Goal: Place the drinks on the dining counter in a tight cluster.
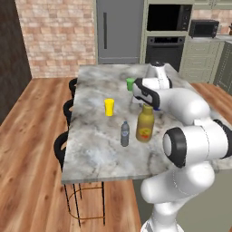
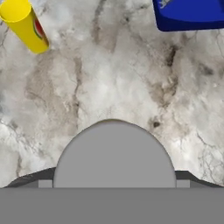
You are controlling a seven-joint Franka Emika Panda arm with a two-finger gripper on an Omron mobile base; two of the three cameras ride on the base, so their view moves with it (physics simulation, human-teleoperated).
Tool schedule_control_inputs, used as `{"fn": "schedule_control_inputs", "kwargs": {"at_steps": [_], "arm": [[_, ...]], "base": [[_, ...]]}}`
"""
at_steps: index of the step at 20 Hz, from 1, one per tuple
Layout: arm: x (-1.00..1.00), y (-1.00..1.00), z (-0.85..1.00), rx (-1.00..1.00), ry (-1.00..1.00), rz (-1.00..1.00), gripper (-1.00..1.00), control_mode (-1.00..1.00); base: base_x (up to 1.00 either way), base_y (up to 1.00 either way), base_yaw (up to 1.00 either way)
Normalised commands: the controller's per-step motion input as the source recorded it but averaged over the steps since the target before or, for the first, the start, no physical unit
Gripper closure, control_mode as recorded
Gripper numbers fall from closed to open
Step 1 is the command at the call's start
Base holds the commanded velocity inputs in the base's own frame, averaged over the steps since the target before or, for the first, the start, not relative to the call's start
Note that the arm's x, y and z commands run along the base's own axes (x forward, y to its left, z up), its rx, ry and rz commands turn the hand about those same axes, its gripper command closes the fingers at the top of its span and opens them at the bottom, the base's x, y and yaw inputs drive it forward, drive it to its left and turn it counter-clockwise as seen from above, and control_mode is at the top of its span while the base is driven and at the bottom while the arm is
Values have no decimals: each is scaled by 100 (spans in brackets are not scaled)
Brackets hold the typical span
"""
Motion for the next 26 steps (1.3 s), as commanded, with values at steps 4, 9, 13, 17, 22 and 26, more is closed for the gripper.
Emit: {"fn": "schedule_control_inputs", "kwargs": {"at_steps": [4, 9, 13, 17, 22, 26], "arm": [[0, 1, 2, 0, 10, 0, 100, -100], [-1, 2, 0, 0, 0, 0, 100, -100], [0, 0, 0, 0, 0, 0, -100, -100], [0, 0, 0, 0, 0, 0, -100, -100], [0, 0, 0, 0, 0, 0, -100, -100], [-7, 0, 0, 0, 0, 0, -100, -100]], "base": [[0, 0, 0], [0, 0, 0], [0, 0, 0], [0, 0, 0], [0, 0, 0], [0, 0, 0]]}}
